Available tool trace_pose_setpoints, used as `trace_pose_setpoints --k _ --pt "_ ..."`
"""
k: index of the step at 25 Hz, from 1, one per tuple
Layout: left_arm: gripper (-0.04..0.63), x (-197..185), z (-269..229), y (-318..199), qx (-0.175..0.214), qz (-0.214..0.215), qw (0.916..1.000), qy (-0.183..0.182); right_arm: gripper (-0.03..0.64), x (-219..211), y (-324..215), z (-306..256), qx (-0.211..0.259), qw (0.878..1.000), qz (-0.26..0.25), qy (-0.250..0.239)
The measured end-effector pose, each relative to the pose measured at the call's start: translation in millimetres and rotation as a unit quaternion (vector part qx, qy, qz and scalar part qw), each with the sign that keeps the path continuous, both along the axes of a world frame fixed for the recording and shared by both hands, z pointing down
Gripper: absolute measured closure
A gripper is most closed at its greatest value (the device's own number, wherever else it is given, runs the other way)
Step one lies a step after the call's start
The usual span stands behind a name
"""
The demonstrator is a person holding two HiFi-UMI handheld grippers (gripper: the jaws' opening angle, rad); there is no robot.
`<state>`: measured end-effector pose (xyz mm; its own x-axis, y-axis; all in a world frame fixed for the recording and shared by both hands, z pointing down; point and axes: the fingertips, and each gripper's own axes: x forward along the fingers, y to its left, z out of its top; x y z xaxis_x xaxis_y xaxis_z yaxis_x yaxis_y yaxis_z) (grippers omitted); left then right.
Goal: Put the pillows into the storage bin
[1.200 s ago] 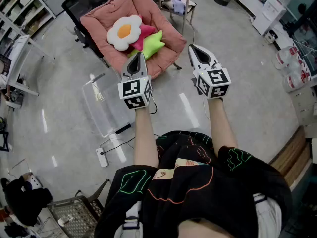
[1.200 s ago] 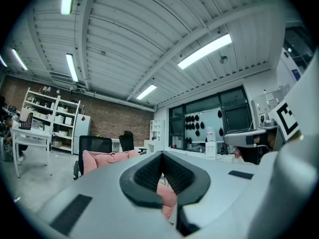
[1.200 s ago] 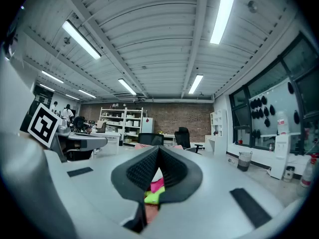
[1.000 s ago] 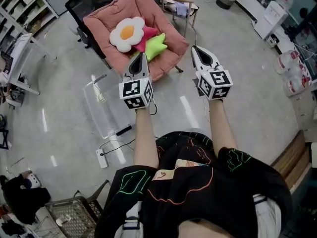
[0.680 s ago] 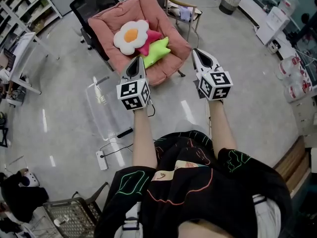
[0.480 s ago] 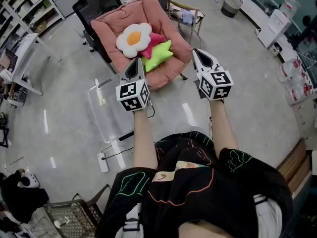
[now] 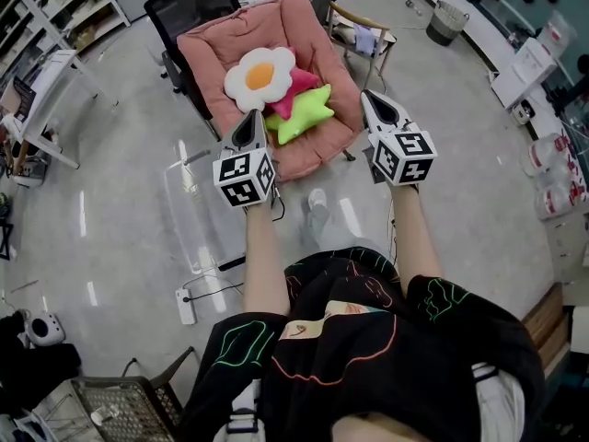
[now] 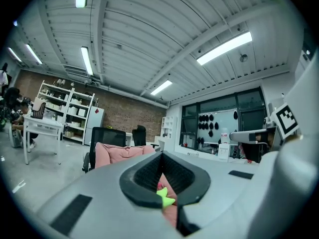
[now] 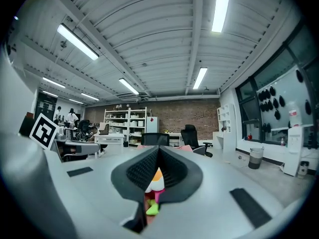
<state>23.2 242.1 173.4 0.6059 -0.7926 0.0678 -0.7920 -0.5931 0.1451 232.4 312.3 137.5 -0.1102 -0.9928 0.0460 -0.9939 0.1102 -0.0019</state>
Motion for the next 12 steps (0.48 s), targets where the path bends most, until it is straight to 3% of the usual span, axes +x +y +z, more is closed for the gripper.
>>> trace_pose_setpoints --k 7,12 --pt "0.600 14.8 23.4 -80.1 -0.026 -0.019 0.9994 -0.010 0.624 17.8 -93.3 27.2 -0.023 0.999 -0.020 -0.022" --pt "0.600 16.1 56.1 -144.4 -0.056 -0.073 0.9957 -0.012 0.624 35.6 -166.0 56.8 -0.058 0.997 -0.032 -0.034"
